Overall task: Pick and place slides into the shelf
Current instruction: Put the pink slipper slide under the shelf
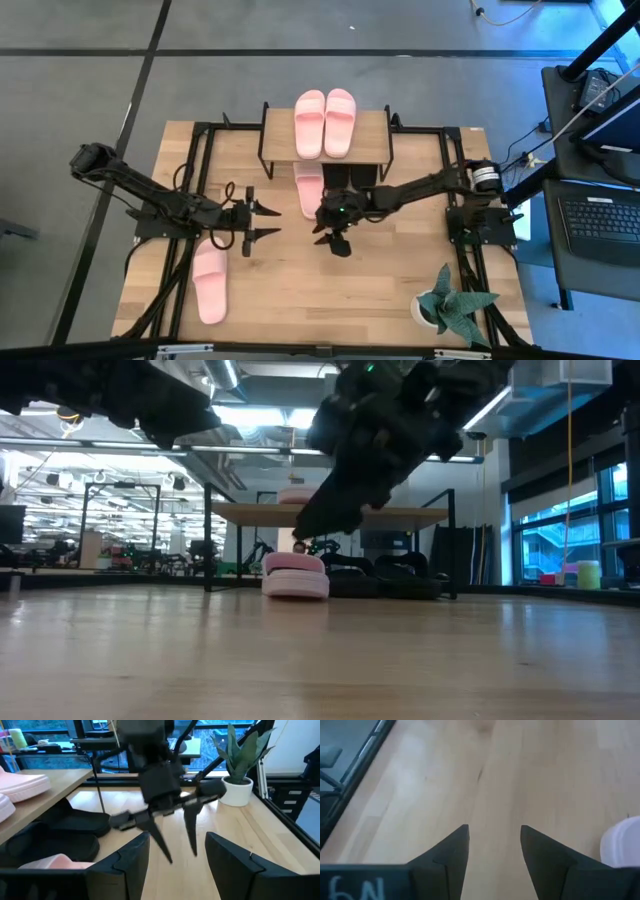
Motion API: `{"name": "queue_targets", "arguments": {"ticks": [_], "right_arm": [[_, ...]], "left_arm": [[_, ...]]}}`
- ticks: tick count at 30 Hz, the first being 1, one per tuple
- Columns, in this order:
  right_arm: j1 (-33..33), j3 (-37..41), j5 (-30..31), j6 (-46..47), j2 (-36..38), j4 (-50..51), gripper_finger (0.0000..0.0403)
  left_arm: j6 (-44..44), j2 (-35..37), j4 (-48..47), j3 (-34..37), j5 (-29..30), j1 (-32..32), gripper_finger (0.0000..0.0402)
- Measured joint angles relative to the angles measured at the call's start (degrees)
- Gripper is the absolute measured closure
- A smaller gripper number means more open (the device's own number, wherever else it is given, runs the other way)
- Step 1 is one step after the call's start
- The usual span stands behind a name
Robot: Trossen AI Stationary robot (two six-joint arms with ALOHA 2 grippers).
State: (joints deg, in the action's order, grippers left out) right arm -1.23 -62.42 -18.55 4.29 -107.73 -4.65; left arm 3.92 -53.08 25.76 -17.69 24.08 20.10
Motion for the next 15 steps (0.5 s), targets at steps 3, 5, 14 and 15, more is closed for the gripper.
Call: {"name": "queue_targets", "arguments": {"ticks": [3, 5, 14, 15], "right_arm": [[1.01, -1.75, -0.21, -0.01, -2.80, 0.33, 0.0223], [1.69, -2.63, -0.42, -0.01, -4.26, 1.38, 0.0223], [4.29, -3.49, -0.55, -0.26, -7.38, 1.86, 0.0223], [4.59, -3.49, 0.13, -0.26, -7.38, 1.77, 0.0223]], "left_arm": [[-0.02, 0.00, -0.51, 0.00, 0.00, 0.00, 0.0217], [-0.01, 0.00, -0.85, 0.00, 0.00, 0.00, 0.0217], [-0.02, 0.00, -2.10, 0.00, 0.02, -0.04, 0.0217], [-0.04, 0.00, -2.68, 0.00, 0.02, -0.04, 0.0217]]}}
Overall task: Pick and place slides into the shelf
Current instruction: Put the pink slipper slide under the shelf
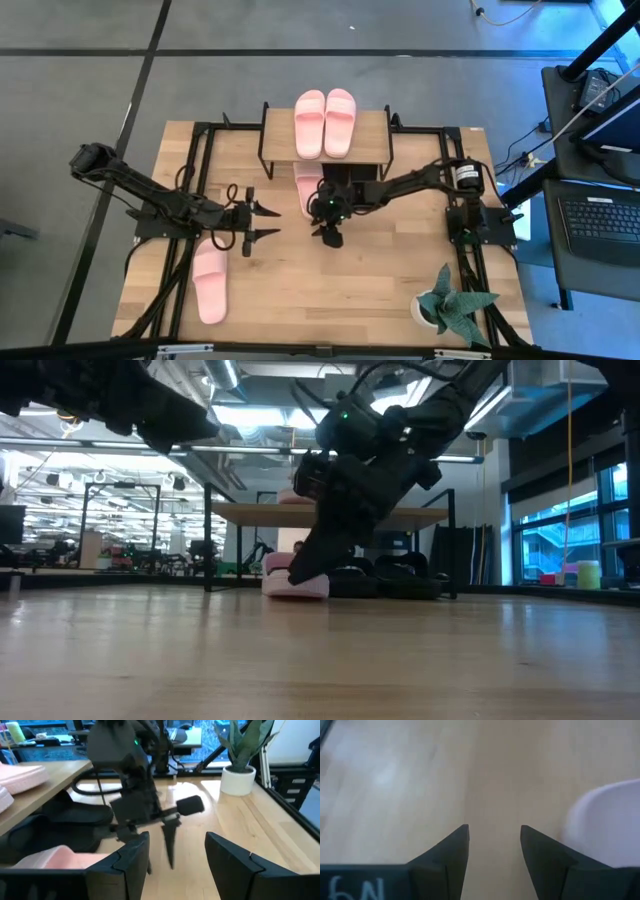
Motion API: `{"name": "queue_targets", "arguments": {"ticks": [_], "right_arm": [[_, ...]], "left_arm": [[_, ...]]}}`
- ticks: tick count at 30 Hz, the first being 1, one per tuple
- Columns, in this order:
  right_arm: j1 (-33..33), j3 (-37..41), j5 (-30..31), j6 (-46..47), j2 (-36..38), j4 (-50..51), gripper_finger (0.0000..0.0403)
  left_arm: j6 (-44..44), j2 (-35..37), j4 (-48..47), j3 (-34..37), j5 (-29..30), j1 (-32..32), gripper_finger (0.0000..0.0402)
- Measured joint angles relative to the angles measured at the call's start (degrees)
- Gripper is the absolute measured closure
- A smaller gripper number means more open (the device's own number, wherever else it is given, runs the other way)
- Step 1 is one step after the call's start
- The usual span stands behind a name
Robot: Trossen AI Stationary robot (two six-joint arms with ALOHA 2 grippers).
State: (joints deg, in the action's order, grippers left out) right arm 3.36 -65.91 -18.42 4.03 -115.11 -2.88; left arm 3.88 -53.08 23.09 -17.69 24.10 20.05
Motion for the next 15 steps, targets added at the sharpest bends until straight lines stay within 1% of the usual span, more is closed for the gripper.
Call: {"name": "queue_targets", "arguments": {"ticks": [4, 15], "right_arm": [[1.39, 0.00, 2.10, 0.00, 0.02, -1.48, 0.0223], [4.66, 0.00, 2.28, -0.38, 0.02, -2.44, 0.0223]], "left_arm": [[0.02, -0.04, -0.76, 0.00, 0.00, 0.00, 0.0217], [0.00, -0.04, -1.47, 0.00, 0.00, 0.00, 0.0217]]}}
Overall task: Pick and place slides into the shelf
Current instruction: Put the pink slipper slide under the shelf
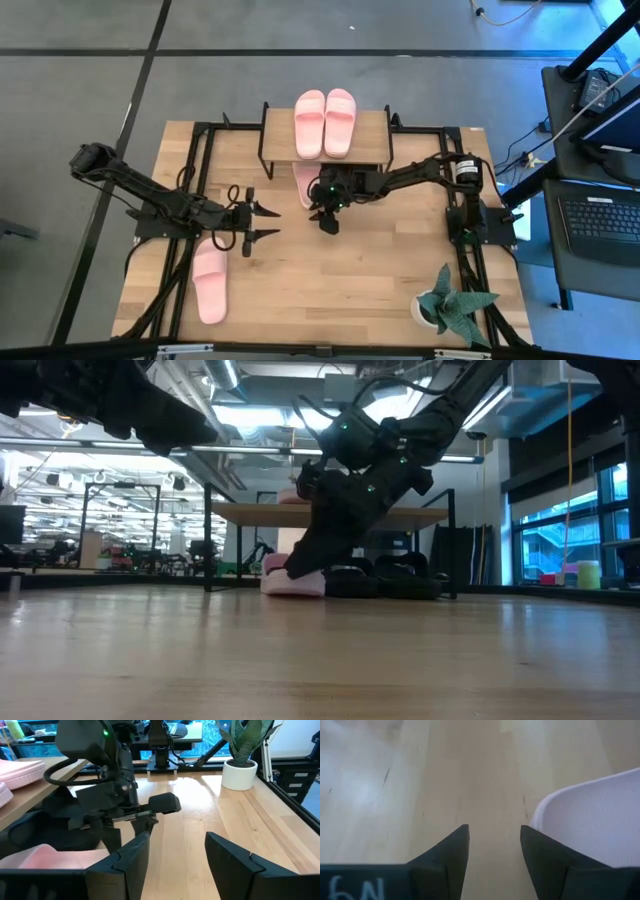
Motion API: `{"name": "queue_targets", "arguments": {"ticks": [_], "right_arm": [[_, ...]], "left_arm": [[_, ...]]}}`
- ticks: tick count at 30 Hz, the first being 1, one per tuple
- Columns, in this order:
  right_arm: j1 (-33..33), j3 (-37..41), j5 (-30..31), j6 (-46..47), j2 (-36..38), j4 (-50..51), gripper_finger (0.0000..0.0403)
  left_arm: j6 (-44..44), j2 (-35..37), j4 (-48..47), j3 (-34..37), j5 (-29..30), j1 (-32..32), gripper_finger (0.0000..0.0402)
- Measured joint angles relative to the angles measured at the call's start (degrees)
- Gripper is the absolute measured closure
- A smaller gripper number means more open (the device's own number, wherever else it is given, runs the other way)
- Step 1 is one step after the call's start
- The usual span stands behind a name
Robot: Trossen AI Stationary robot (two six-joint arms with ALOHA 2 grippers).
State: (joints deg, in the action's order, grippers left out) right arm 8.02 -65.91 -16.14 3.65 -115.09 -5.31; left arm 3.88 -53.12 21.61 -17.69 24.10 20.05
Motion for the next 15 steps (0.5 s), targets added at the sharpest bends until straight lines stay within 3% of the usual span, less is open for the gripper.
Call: {"name": "queue_targets", "arguments": {"ticks": [15], "right_arm": [[2.94, 0.02, 2.07, -1.11, 0.00, -3.66, 0.0223]], "left_arm": [[0.02, 0.00, -0.01, 0.00, 0.00, 0.00, 0.0217]]}}
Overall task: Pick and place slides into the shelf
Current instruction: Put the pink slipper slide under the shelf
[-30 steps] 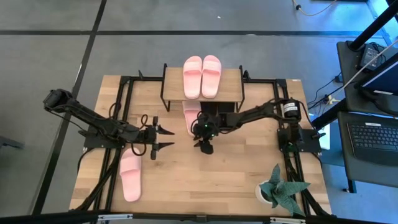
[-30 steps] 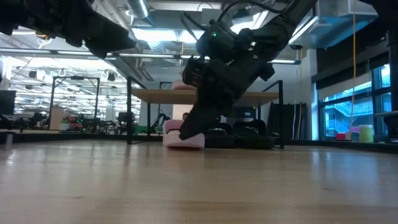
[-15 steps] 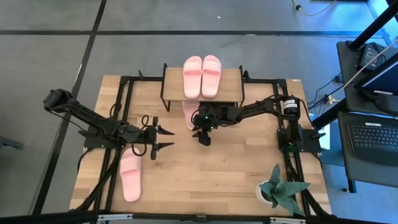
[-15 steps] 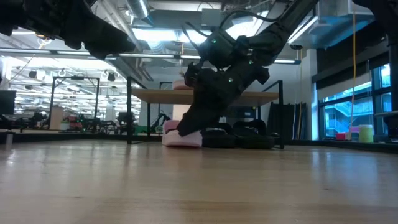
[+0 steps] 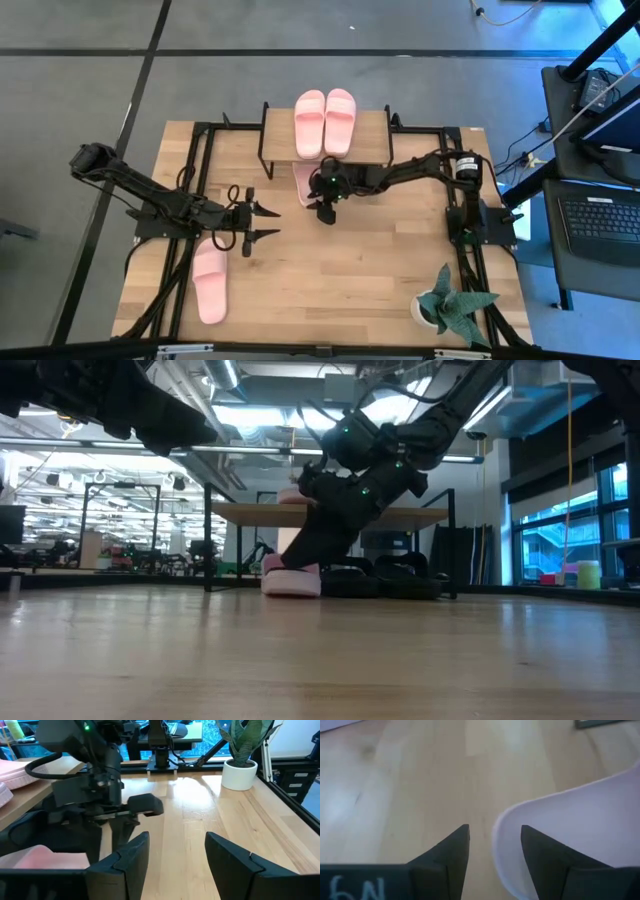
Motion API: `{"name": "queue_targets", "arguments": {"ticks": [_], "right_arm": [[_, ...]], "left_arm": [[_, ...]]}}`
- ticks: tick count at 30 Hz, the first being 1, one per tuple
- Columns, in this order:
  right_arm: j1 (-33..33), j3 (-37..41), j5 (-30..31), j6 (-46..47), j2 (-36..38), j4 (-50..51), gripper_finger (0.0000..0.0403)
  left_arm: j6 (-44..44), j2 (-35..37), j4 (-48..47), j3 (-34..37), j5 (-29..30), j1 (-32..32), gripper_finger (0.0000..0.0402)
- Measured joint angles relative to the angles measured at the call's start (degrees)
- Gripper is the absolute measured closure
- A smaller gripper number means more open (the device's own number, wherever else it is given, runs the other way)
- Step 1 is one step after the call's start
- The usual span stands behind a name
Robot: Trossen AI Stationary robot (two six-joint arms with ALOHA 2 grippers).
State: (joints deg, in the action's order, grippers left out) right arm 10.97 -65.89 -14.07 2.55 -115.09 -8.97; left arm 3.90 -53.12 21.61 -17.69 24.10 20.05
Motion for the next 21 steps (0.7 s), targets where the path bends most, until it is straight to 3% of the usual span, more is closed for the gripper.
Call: {"name": "queue_targets", "arguments": {"ticks": [5, 12, 21], "right_arm": [[0.12, 0.02, -0.58, -0.80, 0.00, -0.44, 0.0223], [-1.17, -0.02, -10.37, -1.29, 0.61, -1.64, 0.0223], [-1.52, -0.02, -8.47, -1.11, -0.32, 4.08, 0.0223]], "left_arm": [[0.14, 0.00, 0.00, 0.00, 0.01, 0.00, 0.0217], [0.24, 0.00, 0.00, 0.00, 0.00, 0.00, 0.0217], [0.44, 0.00, -0.04, 0.00, 0.00, 0.00, 0.0217]]}}
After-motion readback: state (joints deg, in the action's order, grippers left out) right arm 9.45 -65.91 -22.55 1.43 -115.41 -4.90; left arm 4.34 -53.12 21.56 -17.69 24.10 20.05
